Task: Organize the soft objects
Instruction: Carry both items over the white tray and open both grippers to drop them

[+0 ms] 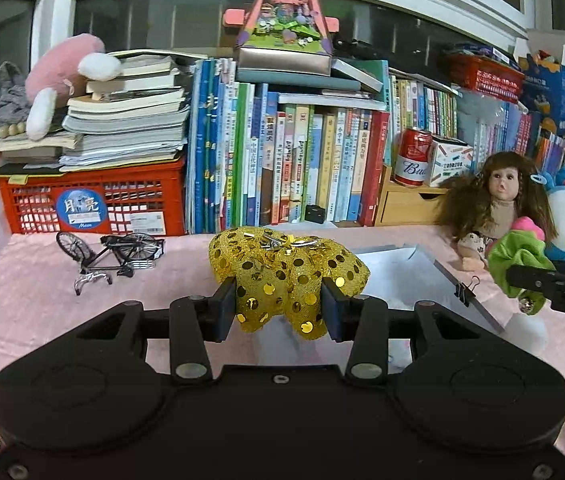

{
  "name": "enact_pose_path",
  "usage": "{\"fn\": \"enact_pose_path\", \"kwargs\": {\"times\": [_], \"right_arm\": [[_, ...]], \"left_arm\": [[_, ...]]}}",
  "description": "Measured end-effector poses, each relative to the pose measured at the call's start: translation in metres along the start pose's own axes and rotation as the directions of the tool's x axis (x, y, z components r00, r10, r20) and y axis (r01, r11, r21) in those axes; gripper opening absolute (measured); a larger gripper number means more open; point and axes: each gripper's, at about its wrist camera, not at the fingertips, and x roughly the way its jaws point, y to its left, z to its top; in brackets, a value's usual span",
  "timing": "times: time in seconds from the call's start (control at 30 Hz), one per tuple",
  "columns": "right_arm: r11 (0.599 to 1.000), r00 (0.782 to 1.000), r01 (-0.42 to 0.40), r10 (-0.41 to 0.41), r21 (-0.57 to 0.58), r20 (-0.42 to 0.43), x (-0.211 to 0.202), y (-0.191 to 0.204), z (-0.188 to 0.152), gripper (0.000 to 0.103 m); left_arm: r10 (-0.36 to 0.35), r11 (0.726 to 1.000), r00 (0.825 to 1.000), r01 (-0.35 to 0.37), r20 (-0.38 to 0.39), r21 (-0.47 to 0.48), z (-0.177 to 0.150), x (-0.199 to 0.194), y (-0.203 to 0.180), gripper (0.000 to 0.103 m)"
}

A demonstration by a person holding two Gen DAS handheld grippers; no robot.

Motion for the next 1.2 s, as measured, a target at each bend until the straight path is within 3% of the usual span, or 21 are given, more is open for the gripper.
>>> {"fn": "enact_pose_path", "kwargs": {"times": [0.57, 1.2], "right_arm": [[0.999, 0.996, -0.035, 0.037, 0.027, -0.081, 0.031, 0.004, 0.015, 0.050], [0.999, 0.960, -0.032, 0.041, 0.037, -0.276, 0.106, 0.009, 0.035, 0.052]], "left_arm": [[-0.035, 0.999, 0.995, 0.036, -0.088, 0.009, 0.012, 0.030, -0.015, 0.041], [-0.053, 0.997, 0.965, 0.039, -0.258, -0.060, 0.045, 0.126, -0.018, 0.043]]}}
